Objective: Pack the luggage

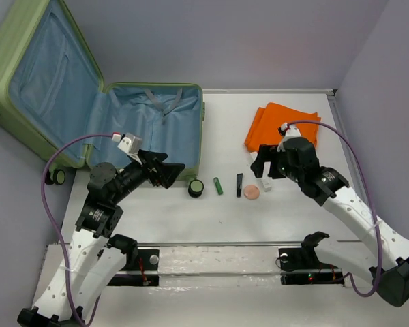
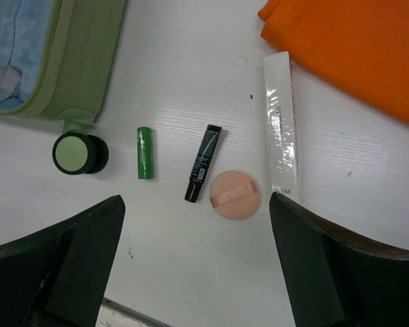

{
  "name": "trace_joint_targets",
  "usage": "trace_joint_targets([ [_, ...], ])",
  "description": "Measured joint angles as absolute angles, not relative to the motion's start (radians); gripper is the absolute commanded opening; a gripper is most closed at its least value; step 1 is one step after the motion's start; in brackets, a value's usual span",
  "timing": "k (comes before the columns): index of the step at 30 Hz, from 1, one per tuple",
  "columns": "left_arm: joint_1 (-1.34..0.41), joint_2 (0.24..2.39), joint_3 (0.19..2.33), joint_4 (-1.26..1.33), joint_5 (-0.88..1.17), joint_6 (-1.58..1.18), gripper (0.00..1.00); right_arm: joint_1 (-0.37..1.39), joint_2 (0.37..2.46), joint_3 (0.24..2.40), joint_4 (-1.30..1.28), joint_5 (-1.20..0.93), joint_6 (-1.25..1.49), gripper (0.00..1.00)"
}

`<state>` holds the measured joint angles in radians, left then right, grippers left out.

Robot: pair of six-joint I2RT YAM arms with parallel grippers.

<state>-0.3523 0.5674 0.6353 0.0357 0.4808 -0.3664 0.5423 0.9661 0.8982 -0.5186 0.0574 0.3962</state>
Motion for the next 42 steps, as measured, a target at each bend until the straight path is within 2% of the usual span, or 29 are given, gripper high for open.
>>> trace_joint_targets([
  [7,-0.352,0.596,0.683,0.083,0.509,-0.365,0.99,0.543,0.978,0.853,-0.547,0.174,0.401,0.91],
  [17,-0.352,0.559,0.634,0.106,0.538,-0.368,0.99,0.542,1.181,0.851,-0.553,0.214,0.396,0.91],
  [29,-0.352,0.541,0.634,0.098,0.522,-0.367,0.99,0.493,1.381,0.851,-0.483,0.186,0.385,0.82],
  [33,-0.353,0.539,0.634,0.098,0.522,-0.364,0.99,0.454,1.481,0.861,-0.449,0.168,0.362,0.72],
  [37,-0.354,0.539,0.634,0.096,0.522,-0.363,0.99,0.433,1.591,0.915,-0.434,0.161,0.336,0.47],
  [38,-0.354,0.539,0.634,0.096,0.522,-0.361,0.99,0.431,1.602,0.923,-0.432,0.161,0.327,0.37],
  [42,-0.354,0.539,0.634,0.090,0.521,-0.357,0.99,0.431,1.615,0.944,-0.429,0.162,0.309,0.28],
])
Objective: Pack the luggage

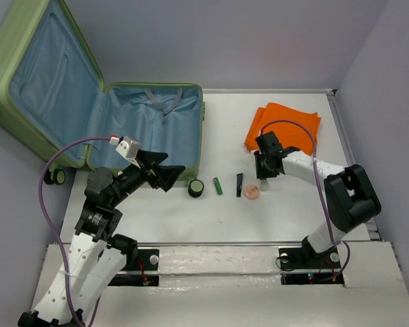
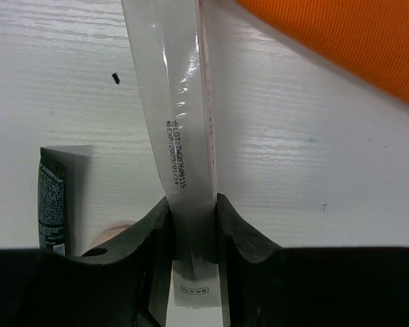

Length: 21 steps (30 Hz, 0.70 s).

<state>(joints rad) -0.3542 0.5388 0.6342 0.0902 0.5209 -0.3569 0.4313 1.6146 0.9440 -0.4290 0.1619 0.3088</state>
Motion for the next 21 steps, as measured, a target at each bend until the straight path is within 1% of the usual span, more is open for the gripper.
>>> trace_joint_targets([
  [2,-0.354,0.538,0.634,0.084,0.516,-0.354,0.99,0.432,1.599,0.947,-0.439,0.169,0.303,0.24],
  [5,-0.355,0.535,0.634,0.075,0.500,-0.349,0.99,0.439,1.534,0.947,-0.466,0.181,0.294,0.24],
  [8,-0.356,0.528,0.635,0.051,0.460,-0.341,0.99,0.471,1.402,0.975,-0.501,0.183,0.291,0.24],
  [10,-0.358,0.513,0.638,0.028,0.403,-0.333,0.99,0.519,1.357,1.046,-0.511,0.159,0.292,0.24],
  [12,-0.358,0.496,0.642,0.004,0.344,-0.327,0.99,0.574,1.358,1.146,-0.483,0.104,0.302,0.24],
  [14,-0.358,0.476,0.647,-0.020,0.280,-0.323,0.99,0.637,1.417,1.274,-0.426,0.024,0.316,0.24],
  [15,-0.358,0.467,0.649,-0.027,0.260,-0.322,0.99,0.662,1.462,1.336,-0.399,-0.006,0.324,0.26],
  [16,-0.357,0.457,0.653,-0.034,0.235,-0.321,0.99,0.686,1.507,1.394,-0.384,-0.028,0.331,0.49],
  [17,-0.356,0.452,0.656,-0.036,0.221,-0.321,0.99,0.711,1.563,1.462,-0.371,-0.050,0.340,0.63],
  [18,-0.356,0.450,0.657,-0.037,0.205,-0.321,0.99,0.736,1.639,1.549,-0.348,-0.078,0.357,0.73],
  [20,-0.355,0.450,0.657,-0.043,0.187,-0.320,0.99,0.772,1.771,1.689,-0.329,-0.108,0.370,0.87],
  [21,-0.352,0.450,0.657,-0.050,0.179,-0.319,0.99,0.786,1.832,1.754,-0.318,-0.116,0.375,0.87],
])
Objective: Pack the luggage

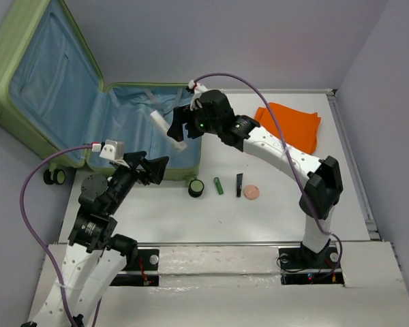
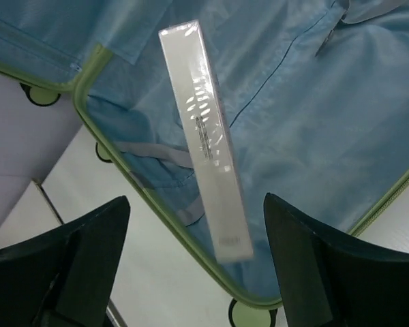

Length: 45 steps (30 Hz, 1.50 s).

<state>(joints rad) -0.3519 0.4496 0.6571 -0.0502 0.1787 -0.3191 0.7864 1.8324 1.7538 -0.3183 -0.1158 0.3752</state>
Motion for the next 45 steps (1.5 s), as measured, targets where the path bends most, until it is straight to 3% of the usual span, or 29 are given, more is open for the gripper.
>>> trace_joint_targets([
  [3,-0.352,0.449,0.657,-0.058,0.166,-0.319,0.99,0.803,1.872,1.744,-0.307,-0.101,0.383,0.77],
  [4,-0.352,0.449,0.657,-0.060,0.163,-0.319,0.99,0.803,1.861,1.714,-0.309,-0.090,0.381,0.69],
  [6,-0.352,0.448,0.657,-0.061,0.160,-0.319,0.99,0.798,1.801,1.581,-0.297,-0.040,0.385,0.58],
  [9,-0.352,0.448,0.657,-0.062,0.160,-0.319,0.99,0.793,1.714,1.410,-0.311,0.026,0.385,0.49],
  [15,-0.352,0.448,0.657,-0.061,0.161,-0.319,0.99,0.786,1.659,1.165,-0.317,0.103,0.401,0.50],
  [23,-0.343,0.454,0.657,-0.060,0.170,-0.319,0.99,0.788,1.737,1.094,-0.299,0.082,0.429,0.48],
  [28,-0.338,0.461,0.657,-0.059,0.176,-0.319,0.99,0.796,1.795,1.076,-0.266,0.079,0.446,0.24],
  [29,-0.338,0.462,0.657,-0.059,0.178,-0.319,0.99,0.799,1.796,1.076,-0.259,0.079,0.451,0.12],
  [32,-0.338,0.462,0.657,-0.057,0.180,-0.319,0.99,0.800,1.797,1.075,-0.249,0.086,0.461,0.07],
  [41,-0.338,0.462,0.657,-0.057,0.191,-0.319,0.99,0.800,1.657,1.145,-0.288,0.113,0.460,0.09],
  [43,-0.336,0.462,0.657,-0.057,0.192,-0.319,0.99,0.800,1.667,1.255,-0.280,0.093,0.459,0.38],
  [44,-0.335,0.462,0.657,-0.057,0.192,-0.319,0.99,0.800,1.679,1.306,-0.271,0.075,0.461,0.72],
  [45,-0.333,0.463,0.657,-0.057,0.193,-0.319,0.99,0.800,1.702,1.380,-0.253,0.053,0.470,0.80],
])
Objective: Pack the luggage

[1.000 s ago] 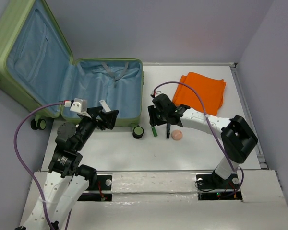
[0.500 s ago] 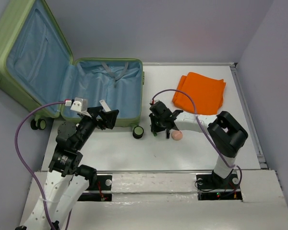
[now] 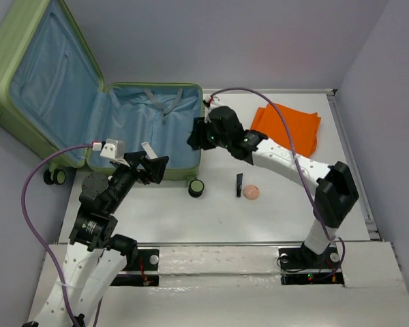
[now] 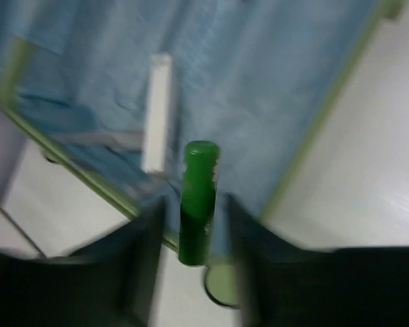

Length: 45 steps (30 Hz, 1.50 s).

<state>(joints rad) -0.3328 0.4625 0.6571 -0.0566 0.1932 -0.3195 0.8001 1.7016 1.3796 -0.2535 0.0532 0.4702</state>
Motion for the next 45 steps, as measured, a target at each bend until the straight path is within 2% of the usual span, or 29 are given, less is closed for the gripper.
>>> trace_joint_targets([
  [3,-0.331,0.463,0.657,-0.057,0.193,-0.319,0.99,0.800,1.770,1.541,-0.181,0.009,0.473,0.81],
  [5,-0.331,0.463,0.657,-0.057,0.193,-0.319,0.99,0.800,1.776,1.546,-0.152,0.004,0.477,0.78],
  [7,-0.331,0.463,0.657,-0.057,0.194,-0.319,0.99,0.798,1.763,1.492,-0.141,0.015,0.476,0.72],
  [8,-0.331,0.463,0.657,-0.057,0.194,-0.319,0.99,0.793,1.751,1.455,-0.136,0.020,0.476,0.66],
  [9,-0.331,0.463,0.657,-0.057,0.195,-0.319,0.99,0.789,1.728,1.386,-0.141,0.038,0.476,0.64],
  [10,-0.332,0.463,0.657,-0.057,0.198,-0.319,0.99,0.782,1.703,1.319,-0.140,0.053,0.477,0.56],
  [12,-0.332,0.463,0.657,-0.057,0.200,-0.319,0.99,0.755,1.655,1.196,-0.159,0.093,0.476,0.49],
  [15,-0.332,0.463,0.657,-0.057,0.204,-0.319,0.99,0.696,1.609,1.043,-0.206,0.167,0.479,0.47],
  [18,-0.332,0.463,0.657,-0.057,0.206,-0.319,0.99,0.658,1.606,0.979,-0.257,0.240,0.478,0.47],
  [28,-0.332,0.480,0.657,-0.055,0.209,-0.319,0.99,0.663,1.649,0.965,-0.281,0.273,0.487,0.47],
  [32,-0.332,0.480,0.657,-0.053,0.209,-0.319,0.99,0.663,1.694,0.965,-0.281,0.264,0.495,0.40],
  [38,-0.332,0.480,0.657,-0.053,0.209,-0.319,0.99,0.663,1.703,0.966,-0.277,0.250,0.496,0.19],
  [45,-0.332,0.479,0.657,-0.053,0.210,-0.319,0.99,0.663,1.639,0.974,-0.284,0.203,0.498,0.18],
])
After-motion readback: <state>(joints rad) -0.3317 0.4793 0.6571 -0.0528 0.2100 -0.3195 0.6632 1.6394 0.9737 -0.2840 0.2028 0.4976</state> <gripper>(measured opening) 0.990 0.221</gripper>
